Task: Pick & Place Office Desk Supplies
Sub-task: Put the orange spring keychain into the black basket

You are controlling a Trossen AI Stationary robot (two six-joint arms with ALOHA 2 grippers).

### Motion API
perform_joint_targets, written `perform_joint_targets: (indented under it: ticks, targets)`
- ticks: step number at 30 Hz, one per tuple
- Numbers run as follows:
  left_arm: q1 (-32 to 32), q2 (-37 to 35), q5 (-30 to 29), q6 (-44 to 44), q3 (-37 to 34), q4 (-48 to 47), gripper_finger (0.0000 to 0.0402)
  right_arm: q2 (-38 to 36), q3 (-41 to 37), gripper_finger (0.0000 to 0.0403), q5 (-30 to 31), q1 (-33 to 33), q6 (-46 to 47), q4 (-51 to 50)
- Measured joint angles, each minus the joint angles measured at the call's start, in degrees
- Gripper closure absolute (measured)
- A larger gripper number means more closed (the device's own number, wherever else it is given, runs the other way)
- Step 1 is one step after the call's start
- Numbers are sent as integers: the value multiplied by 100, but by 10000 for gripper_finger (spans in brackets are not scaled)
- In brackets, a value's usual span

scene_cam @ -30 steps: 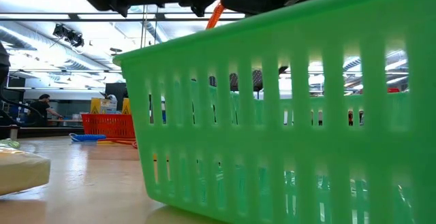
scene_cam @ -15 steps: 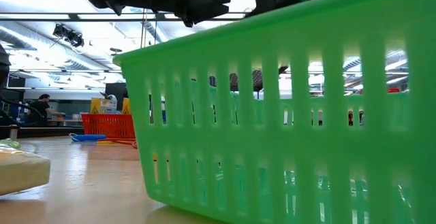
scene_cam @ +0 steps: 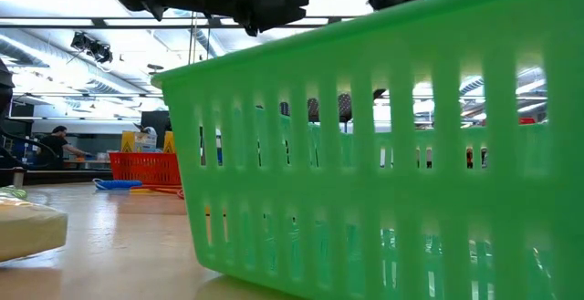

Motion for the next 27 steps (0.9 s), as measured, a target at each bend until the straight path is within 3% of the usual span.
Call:
perform_joint_targets:
  ticks: [3,8,22,27]
  targets:
    - [0,0,-2,9,0,9,157,0,0,393,198,-297,252,-432]
    - [0,0,37,13,0,48,157,0,0,393,168,-813,1491,-1544]
    - [-2,2,66,-11,0,42,157,0,0,393,-918,-2194,4808,-4678]
    - [-2,2,68,-44,0,39,157,2,0,393,-1316,-2579,5121,-5015]
